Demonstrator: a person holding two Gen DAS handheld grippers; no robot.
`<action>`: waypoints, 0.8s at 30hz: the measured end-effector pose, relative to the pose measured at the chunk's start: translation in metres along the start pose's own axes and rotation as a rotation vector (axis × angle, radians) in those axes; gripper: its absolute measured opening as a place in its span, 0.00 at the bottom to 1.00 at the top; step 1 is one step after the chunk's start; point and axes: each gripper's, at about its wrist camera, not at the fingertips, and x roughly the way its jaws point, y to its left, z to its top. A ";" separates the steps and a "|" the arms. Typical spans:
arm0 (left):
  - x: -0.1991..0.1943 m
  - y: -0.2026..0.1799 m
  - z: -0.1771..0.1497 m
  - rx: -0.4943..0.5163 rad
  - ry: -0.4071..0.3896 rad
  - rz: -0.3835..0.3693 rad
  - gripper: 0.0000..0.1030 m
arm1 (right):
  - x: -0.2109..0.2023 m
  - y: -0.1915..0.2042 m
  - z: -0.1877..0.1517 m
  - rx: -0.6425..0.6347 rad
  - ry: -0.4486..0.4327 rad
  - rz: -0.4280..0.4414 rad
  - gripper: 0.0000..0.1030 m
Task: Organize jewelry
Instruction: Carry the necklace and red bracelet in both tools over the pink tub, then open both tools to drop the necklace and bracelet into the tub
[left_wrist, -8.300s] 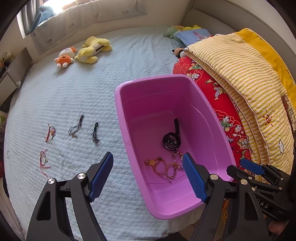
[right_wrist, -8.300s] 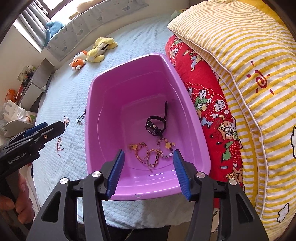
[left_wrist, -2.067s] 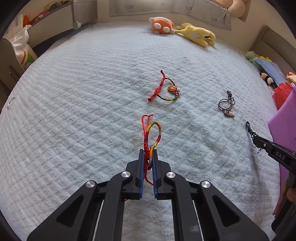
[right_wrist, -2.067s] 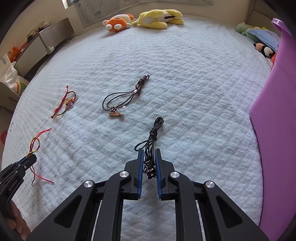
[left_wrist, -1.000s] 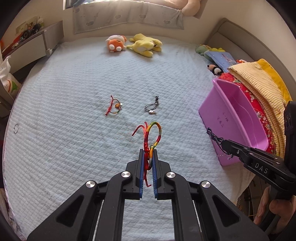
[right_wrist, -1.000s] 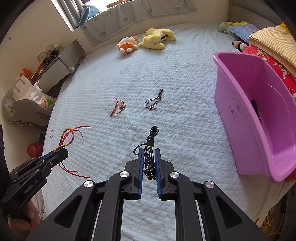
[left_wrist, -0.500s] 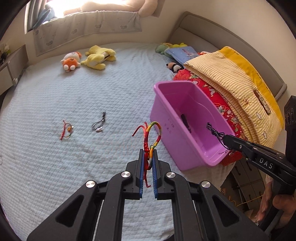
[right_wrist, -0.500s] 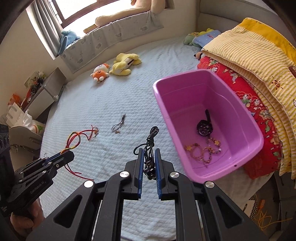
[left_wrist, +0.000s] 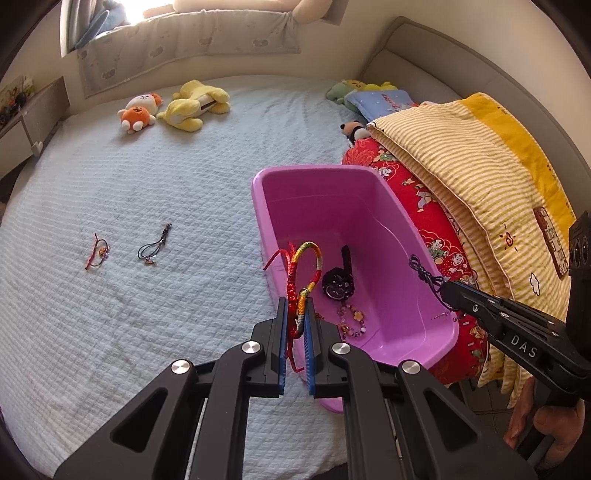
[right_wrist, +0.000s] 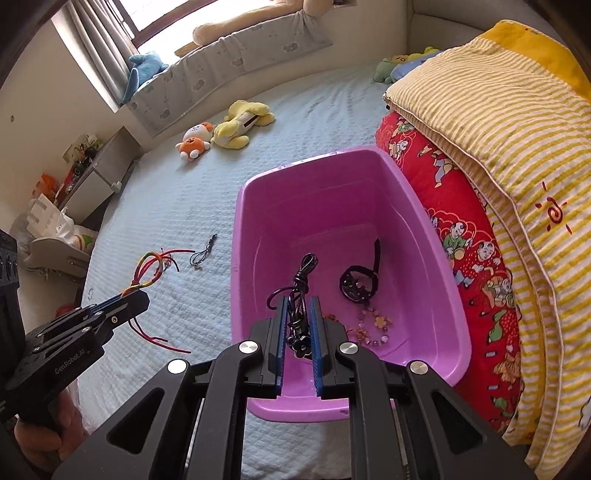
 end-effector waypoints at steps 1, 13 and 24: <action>0.004 -0.006 0.002 -0.003 0.009 0.011 0.08 | 0.002 -0.005 0.004 -0.007 0.008 0.007 0.11; 0.051 -0.051 0.026 0.062 0.111 0.056 0.08 | 0.037 -0.045 0.016 0.030 0.094 0.029 0.11; 0.080 -0.053 0.036 0.067 0.217 0.040 0.19 | 0.057 -0.058 0.014 0.066 0.183 0.011 0.13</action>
